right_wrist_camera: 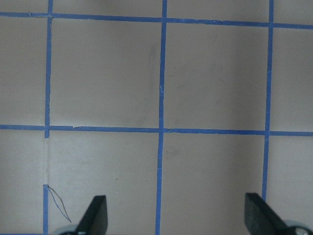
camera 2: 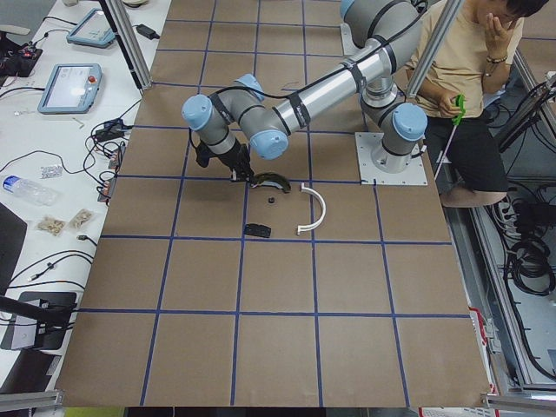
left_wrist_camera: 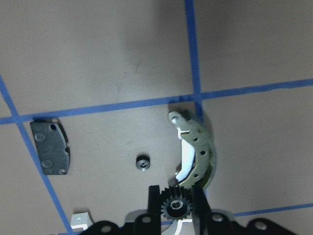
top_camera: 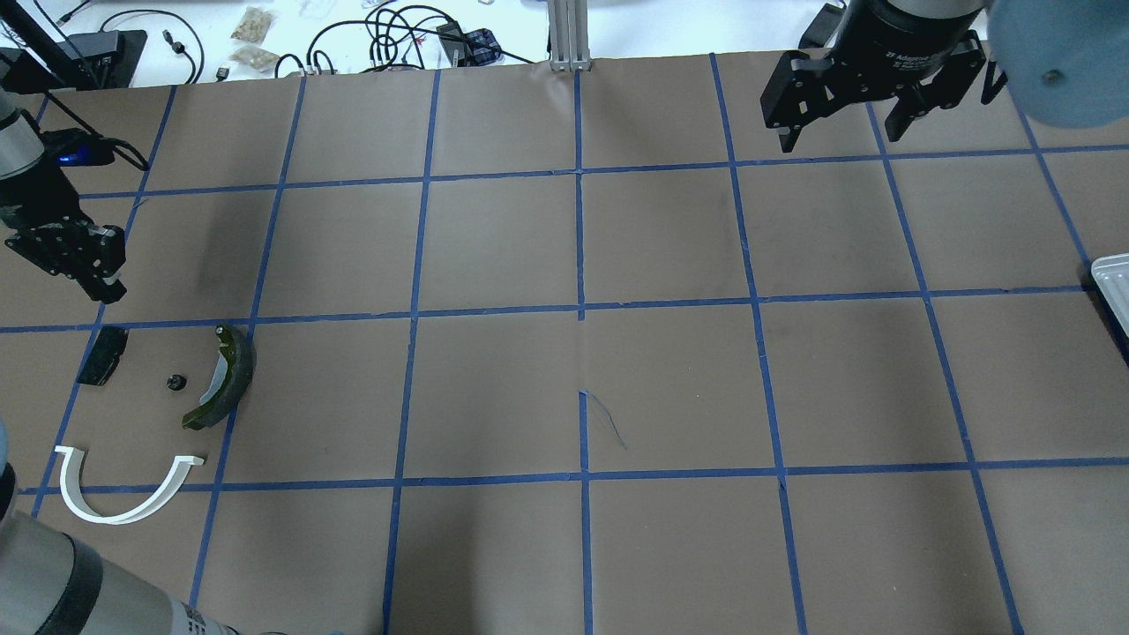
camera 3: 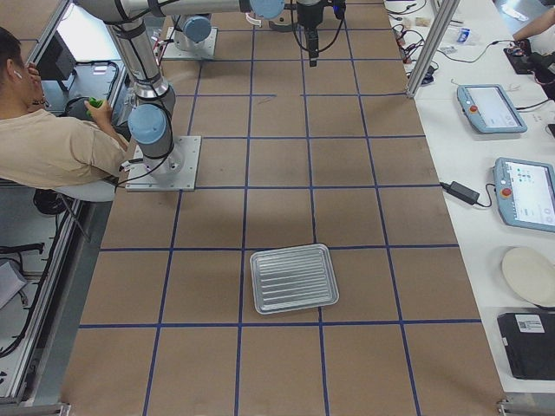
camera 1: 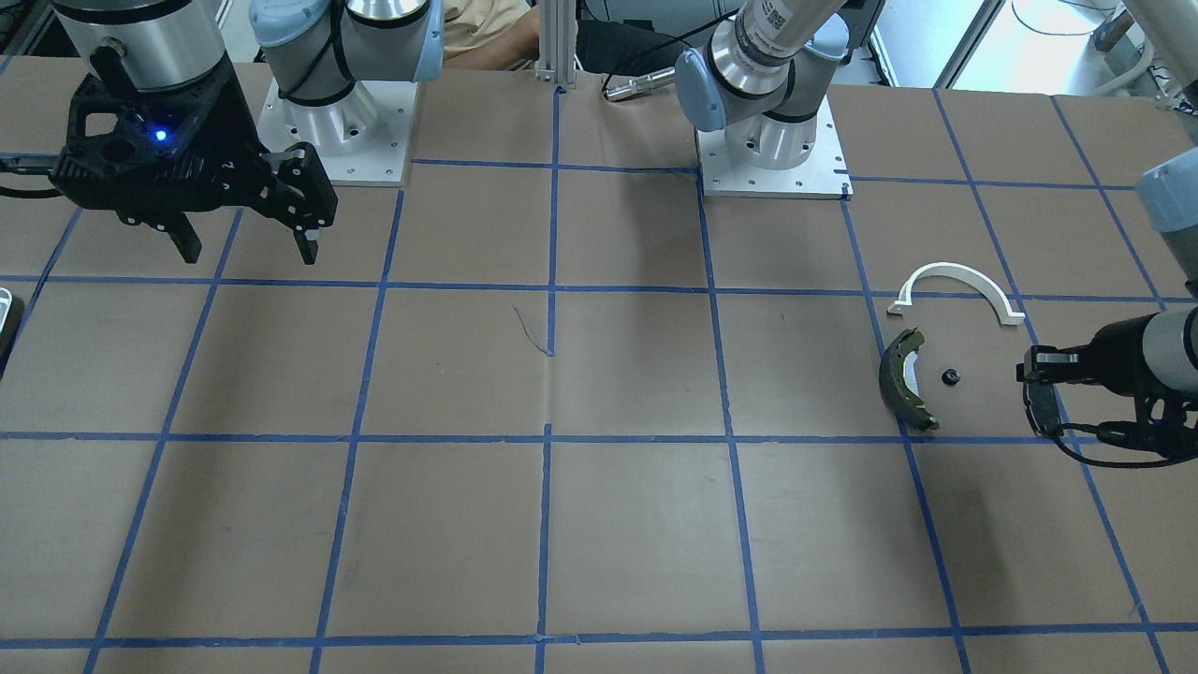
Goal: Place bearing gear from tray to pile
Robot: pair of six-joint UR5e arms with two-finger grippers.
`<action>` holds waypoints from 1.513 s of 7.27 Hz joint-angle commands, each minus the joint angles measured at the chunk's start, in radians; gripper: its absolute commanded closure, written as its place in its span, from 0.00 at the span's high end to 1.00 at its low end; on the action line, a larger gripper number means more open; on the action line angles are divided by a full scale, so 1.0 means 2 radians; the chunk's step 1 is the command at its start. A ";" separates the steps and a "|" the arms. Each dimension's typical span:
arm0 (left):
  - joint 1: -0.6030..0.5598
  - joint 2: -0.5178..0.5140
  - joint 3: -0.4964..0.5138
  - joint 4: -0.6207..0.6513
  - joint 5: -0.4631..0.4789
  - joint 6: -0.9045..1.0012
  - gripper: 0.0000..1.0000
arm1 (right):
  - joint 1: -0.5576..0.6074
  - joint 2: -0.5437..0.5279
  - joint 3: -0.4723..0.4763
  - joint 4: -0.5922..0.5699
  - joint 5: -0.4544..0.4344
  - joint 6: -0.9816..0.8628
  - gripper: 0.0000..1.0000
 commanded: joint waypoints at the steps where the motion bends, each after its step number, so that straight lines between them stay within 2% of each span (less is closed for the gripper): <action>1: 0.027 -0.004 -0.023 0.022 0.004 0.041 0.00 | 0.000 0.000 0.000 0.002 0.000 0.000 1.00; 2: 0.027 -0.006 -0.038 0.026 -0.001 0.039 0.00 | 0.000 0.000 0.000 0.000 0.001 0.000 1.00; 4: 0.027 -0.003 -0.080 0.094 -0.011 0.045 0.00 | 0.001 0.000 0.000 0.003 0.000 0.000 1.00; 6: 0.028 -0.003 -0.120 0.113 -0.012 0.046 0.00 | 0.000 0.000 0.001 0.002 -0.002 0.000 1.00; 7: 0.028 -0.006 -0.139 0.149 -0.012 0.051 0.00 | 0.001 0.000 0.000 0.002 -0.002 -0.001 1.00; 11: 0.030 -0.008 -0.156 0.185 -0.011 0.071 0.00 | 0.001 0.000 0.002 0.005 -0.001 0.000 1.00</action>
